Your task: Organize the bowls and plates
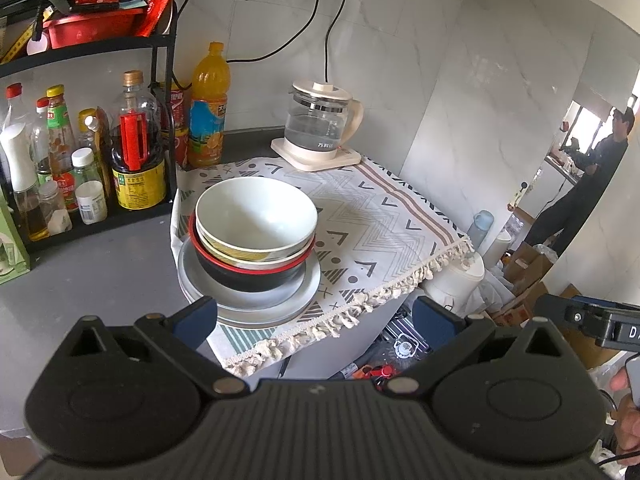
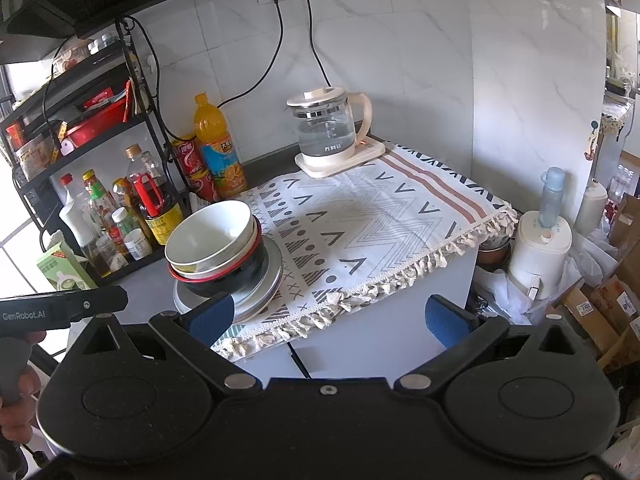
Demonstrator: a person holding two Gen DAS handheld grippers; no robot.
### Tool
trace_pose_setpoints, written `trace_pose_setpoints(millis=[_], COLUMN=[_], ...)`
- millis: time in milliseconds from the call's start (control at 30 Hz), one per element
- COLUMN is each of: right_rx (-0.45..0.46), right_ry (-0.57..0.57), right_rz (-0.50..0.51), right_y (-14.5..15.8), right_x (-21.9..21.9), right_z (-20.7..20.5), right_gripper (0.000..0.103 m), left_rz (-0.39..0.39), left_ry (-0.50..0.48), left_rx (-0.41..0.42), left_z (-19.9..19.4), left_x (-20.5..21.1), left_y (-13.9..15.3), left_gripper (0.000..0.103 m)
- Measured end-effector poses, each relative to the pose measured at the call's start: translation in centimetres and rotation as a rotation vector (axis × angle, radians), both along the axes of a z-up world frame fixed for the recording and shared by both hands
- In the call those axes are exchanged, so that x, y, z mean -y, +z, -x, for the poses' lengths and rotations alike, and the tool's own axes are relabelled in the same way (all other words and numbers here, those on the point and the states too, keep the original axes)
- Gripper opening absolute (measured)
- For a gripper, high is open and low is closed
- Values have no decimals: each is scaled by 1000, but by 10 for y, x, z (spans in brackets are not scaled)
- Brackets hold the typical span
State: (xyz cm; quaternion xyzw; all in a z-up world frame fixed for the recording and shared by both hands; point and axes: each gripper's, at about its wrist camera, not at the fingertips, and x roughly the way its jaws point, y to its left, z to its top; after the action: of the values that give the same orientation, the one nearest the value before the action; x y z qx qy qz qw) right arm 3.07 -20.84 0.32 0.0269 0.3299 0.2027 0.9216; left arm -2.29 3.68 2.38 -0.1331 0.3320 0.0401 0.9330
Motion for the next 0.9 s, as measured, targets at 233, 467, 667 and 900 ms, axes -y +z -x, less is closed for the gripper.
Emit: trace_pose_setpoints(millis=[233,467,667,900], right_rx=[-1,1,-1,-3], right_ry=[5,3,3,2], right_rz=[1,-1,-3,-4], right_y=[0,0,0,-1], right_x=[-3,-2,-2,-3], right_z=[1,1,1,-1], right_gripper=[103,103,103,103], left_rz=[-6,-7,-8,-15], left_ry=[-7,-9,-11,-16], left_rx=[3,2,2,0], left_z=[2,1,0,-2], left_x=[-2,-3,-3,-2], left_y=[1,0,0,-1], left_gripper=[103,103,103,103])
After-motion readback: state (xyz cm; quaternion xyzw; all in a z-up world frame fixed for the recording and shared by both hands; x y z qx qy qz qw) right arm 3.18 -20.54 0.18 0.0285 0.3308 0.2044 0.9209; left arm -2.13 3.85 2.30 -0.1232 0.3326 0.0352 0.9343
